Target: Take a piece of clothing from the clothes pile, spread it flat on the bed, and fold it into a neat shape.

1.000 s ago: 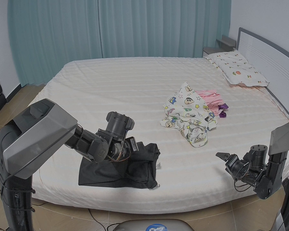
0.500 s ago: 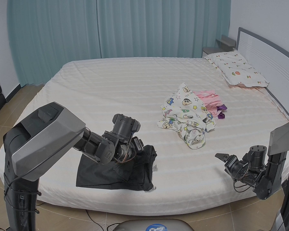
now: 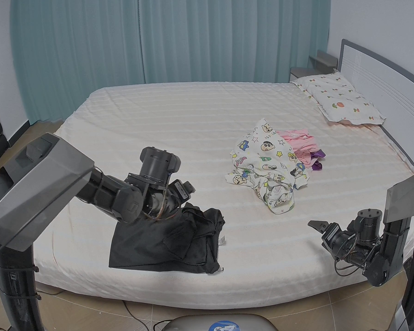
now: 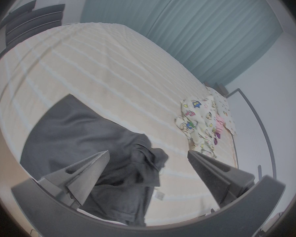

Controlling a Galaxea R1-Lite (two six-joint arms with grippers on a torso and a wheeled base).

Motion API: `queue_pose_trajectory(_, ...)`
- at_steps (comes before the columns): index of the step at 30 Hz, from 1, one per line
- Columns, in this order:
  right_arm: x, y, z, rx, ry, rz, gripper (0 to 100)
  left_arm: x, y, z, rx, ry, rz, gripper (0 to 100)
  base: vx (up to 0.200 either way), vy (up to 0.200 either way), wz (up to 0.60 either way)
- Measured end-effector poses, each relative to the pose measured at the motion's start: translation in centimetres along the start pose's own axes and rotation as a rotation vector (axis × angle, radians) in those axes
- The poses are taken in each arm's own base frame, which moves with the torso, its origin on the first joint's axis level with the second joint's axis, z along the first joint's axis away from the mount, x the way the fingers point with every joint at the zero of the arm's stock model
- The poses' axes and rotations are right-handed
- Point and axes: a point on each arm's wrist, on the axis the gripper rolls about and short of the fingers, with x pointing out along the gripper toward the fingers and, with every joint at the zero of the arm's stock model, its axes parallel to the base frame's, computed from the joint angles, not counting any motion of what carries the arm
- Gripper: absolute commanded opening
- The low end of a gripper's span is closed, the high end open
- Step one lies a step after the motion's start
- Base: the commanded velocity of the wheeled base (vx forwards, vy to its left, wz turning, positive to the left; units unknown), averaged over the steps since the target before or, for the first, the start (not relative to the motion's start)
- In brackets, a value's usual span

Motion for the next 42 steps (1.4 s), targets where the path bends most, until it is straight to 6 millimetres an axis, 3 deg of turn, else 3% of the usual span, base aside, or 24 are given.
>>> queue_pose_trajectory(9,0.0,-0.1,-0.2,-0.002,0.008,-0.006,100,-1.4,5.0,2.0,-0.107,0.016,0.082,100,0.000,0.000,0.00)
queue_pose_trajectory(20,0.8,0.4,-0.5,-0.021,0.012,0.018,100,-3.4,10.3,4.4,-0.296,0.102,0.066,100,0.000,0.200,0.00)
queue_pose_trajectory(29,1.8,1.6,-1.9,-0.087,0.049,0.069,100,-4.0,12.4,4.8,-0.360,0.143,0.067,100,0.000,0.200,0.00)
queue_pose_trajectory(42,4.1,4.9,-3.9,-0.253,0.109,0.148,100,-4.2,13.4,4.4,-0.419,0.152,0.046,100,0.000,0.200,0.00)
